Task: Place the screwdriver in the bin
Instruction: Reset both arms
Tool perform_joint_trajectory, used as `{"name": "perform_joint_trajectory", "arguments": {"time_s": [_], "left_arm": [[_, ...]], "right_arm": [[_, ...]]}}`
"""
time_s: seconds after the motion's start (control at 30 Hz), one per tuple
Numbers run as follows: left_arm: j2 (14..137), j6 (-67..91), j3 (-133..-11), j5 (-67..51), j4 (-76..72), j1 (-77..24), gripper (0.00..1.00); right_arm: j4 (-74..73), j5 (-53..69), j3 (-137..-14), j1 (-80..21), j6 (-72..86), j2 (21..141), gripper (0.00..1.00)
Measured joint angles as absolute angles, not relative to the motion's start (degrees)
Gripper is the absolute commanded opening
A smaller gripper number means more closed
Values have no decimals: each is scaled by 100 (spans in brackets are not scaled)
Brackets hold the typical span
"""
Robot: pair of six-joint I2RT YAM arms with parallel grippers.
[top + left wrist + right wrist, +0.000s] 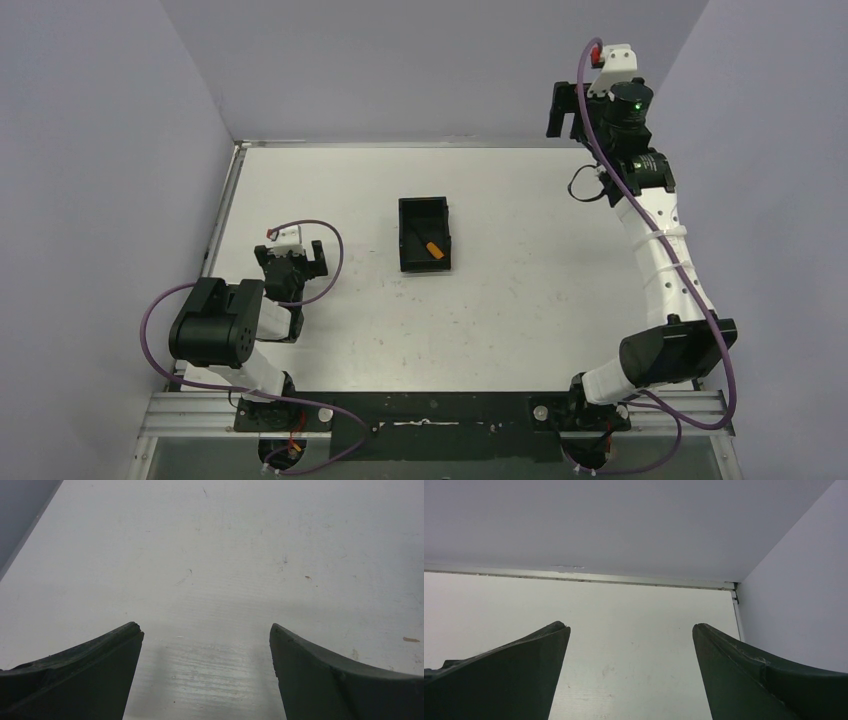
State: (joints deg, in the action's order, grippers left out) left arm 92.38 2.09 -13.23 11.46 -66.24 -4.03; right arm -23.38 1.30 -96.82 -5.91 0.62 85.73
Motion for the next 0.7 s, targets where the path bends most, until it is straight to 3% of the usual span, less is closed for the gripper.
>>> {"name": "perform_joint_trajectory", "arguments": {"time_s": [0.7], "left_arm": [[9238,209,-1323,1146,-6624,-403,97]], "right_arm": [[-1671,132,-8868,-591,62,8473,100]]}}
